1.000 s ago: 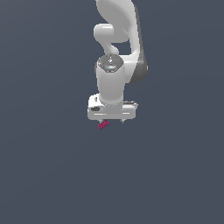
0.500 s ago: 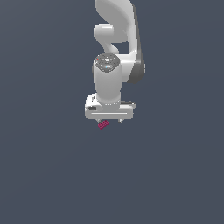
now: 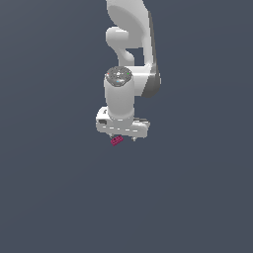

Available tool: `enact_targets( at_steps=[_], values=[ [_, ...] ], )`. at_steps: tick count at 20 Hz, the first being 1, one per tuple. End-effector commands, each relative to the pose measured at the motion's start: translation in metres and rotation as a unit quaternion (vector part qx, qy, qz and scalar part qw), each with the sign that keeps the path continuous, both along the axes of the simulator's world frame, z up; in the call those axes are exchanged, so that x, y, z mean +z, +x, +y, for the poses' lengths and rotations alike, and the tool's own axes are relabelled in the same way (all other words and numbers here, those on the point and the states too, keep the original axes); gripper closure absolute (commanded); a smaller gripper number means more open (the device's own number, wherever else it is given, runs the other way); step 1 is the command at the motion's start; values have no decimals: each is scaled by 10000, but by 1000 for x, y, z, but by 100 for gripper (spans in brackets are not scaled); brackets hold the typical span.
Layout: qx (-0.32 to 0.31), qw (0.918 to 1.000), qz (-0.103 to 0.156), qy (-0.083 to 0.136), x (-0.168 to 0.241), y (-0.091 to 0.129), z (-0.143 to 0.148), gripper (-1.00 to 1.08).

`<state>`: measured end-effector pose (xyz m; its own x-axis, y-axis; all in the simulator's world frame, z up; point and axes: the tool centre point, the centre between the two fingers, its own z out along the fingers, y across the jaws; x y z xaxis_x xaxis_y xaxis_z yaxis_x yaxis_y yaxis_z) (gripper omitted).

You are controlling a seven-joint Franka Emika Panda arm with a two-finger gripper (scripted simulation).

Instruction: Pick up the object and move it to a goal position.

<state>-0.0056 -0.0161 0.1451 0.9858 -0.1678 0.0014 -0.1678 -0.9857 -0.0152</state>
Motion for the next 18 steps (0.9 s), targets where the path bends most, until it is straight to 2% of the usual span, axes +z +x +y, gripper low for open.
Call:
enact_targets(
  at_steps=[1,5,9,18],
  values=[
    [-320,9995,9,7,-8,-5,-2,-92],
    [-937,9956,24,15,-23,-14,-7,-92],
    [-1572,9876,38,13,-37,-25,-13,-92],
    [-2910,9567,52,-18,-65,-49,-27,-92]
  ],
)
